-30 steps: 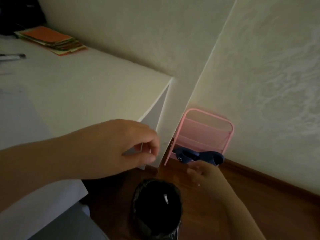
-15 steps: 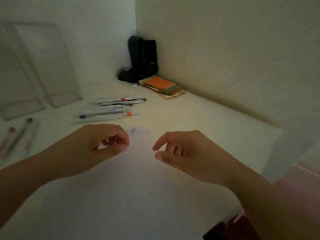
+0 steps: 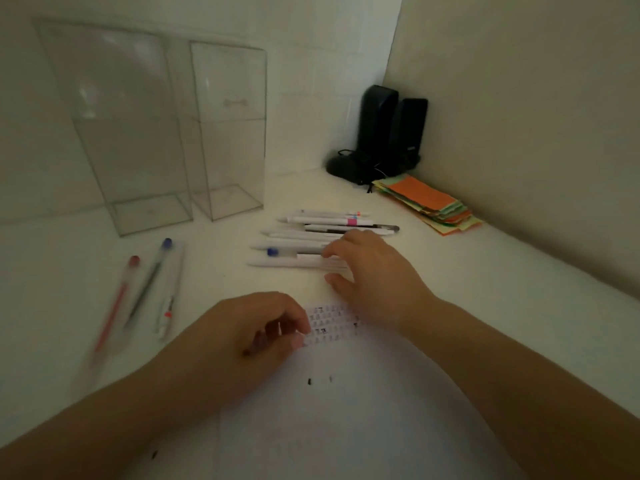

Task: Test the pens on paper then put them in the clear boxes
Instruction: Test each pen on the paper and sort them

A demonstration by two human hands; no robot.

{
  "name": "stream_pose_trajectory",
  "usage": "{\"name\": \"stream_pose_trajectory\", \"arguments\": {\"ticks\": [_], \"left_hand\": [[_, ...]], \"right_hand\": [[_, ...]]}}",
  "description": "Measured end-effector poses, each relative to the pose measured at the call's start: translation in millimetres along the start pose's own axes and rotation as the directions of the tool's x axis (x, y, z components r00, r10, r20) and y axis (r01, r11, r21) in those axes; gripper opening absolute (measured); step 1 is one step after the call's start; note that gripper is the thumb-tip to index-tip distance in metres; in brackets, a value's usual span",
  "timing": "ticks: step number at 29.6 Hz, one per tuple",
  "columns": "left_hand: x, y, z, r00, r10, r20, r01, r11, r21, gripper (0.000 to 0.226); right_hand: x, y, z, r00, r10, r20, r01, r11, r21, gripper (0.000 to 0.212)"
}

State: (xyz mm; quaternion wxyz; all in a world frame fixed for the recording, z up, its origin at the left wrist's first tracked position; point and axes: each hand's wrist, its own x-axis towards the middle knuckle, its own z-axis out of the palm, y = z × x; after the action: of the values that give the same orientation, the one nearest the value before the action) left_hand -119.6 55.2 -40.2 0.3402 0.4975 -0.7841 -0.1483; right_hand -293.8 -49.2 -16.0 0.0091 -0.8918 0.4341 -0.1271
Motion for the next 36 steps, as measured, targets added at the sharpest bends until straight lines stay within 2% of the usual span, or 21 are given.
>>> {"name": "stream_pose_trajectory", "arguments": {"ticks": [6,10,14,16,18,19,20,21,22,23,24,25,27,32,34,36], "left_hand": [[-3.2,-7.7,3.2,0.997,0.062,0.049,-0.064,0.997,0.049,0.011],[-1.1,-5.4,3.7,0.996,0.079,-0.042,-0.073,0.987,0.141,0.016],[0.0,-1.4,0.1,0.979,0.096,-0.179,-0.044,0.96,0.277,0.033],[0.1,-2.2,0.4,0.986,0.067,-0.153,-0.023,0.961,0.275,0.036],[1.5,-2.9,0.9,0.992,0.053,-0.113,-0.021,0.965,0.261,0.038],[1.2,-2.6,1.7,0.993,0.064,-0.099,-0.036,0.966,0.256,0.037],[0.6,-1.7,2.1,0.993,0.079,-0.089,-0.055,0.967,0.251,0.037],[-0.1,0.4,2.9,0.992,0.096,-0.086,-0.072,0.968,0.241,0.036],[-0.1,2.5,3.2,0.99,0.114,-0.087,-0.091,0.969,0.229,0.035],[-0.1,4.7,2.9,0.987,0.131,-0.092,-0.109,0.972,0.209,0.034],[-0.6,6.7,2.8,0.984,0.144,-0.1,-0.124,0.975,0.185,0.034],[-0.9,8.1,2.6,0.983,0.158,-0.094,-0.139,0.974,0.179,0.034],[-1.1,10.6,3.1,0.979,0.193,-0.07,-0.175,0.961,0.212,0.036],[0.4,14.3,4.6,0.975,0.211,-0.072,-0.188,0.951,0.247,0.033],[0.5,15.1,5.6,0.979,0.189,-0.078,-0.169,0.962,0.212,0.03],[0.2,15.1,6.2,0.98,0.178,-0.09,-0.16,0.971,0.178,0.029]], "right_hand": [[7.2,-4.6,6.4,0.995,-0.081,0.052,0.087,0.988,-0.127,0.026],[-10.5,-13.1,-7.0,0.991,-0.098,0.086,0.113,0.976,-0.187,0.022],[-47.9,-31.0,-27.7,0.996,-0.093,0.001,0.093,0.996,-0.016,0.024],[-62.8,-31.9,-33.8,0.998,0.0,-0.057,0.012,0.978,0.21,0.012],[-68.5,-25.0,-35.2,0.988,0.135,-0.075,-0.074,0.844,0.531,0.009],[-69.6,-21.4,-34.2,0.982,0.18,-0.057,-0.097,0.739,0.667,0.008],[-69.7,-16.3,-32.6,0.979,0.206,-0.006,-0.119,0.588,0.8,0.005],[-69.1,-11.4,-32.1,0.983,0.173,0.067,-0.132,0.395,0.909,0.013],[-69.1,-6.9,-29.7,0.986,0.063,0.156,-0.162,0.106,0.981,0.026],[-69.0,-4.2,-27.5,0.972,-0.088,0.218,-0.231,-0.177,0.957,0.038],[-68.8,-2.5,-26.3,0.948,-0.203,0.247,-0.305,-0.339,0.89,0.046],[-68.4,0.3,-24.4,0.927,-0.286,0.241,-0.343,-0.392,0.854,0.05],[-67.7,2.8,-22.1,0.917,-0.337,0.213,-0.335,-0.361,0.87,0.049],[-66.1,3.9,-16.6,0.94,-0.283,0.191,-0.298,-0.407,0.863,0.044],[-65.6,0.7,-12.6,0.943,-0.262,0.205,-0.299,-0.401,0.866,0.054],[-65.3,-6.0,-9.0,0.94,-0.26,0.219,-0.3,-0.33,0.895,0.068]]}}
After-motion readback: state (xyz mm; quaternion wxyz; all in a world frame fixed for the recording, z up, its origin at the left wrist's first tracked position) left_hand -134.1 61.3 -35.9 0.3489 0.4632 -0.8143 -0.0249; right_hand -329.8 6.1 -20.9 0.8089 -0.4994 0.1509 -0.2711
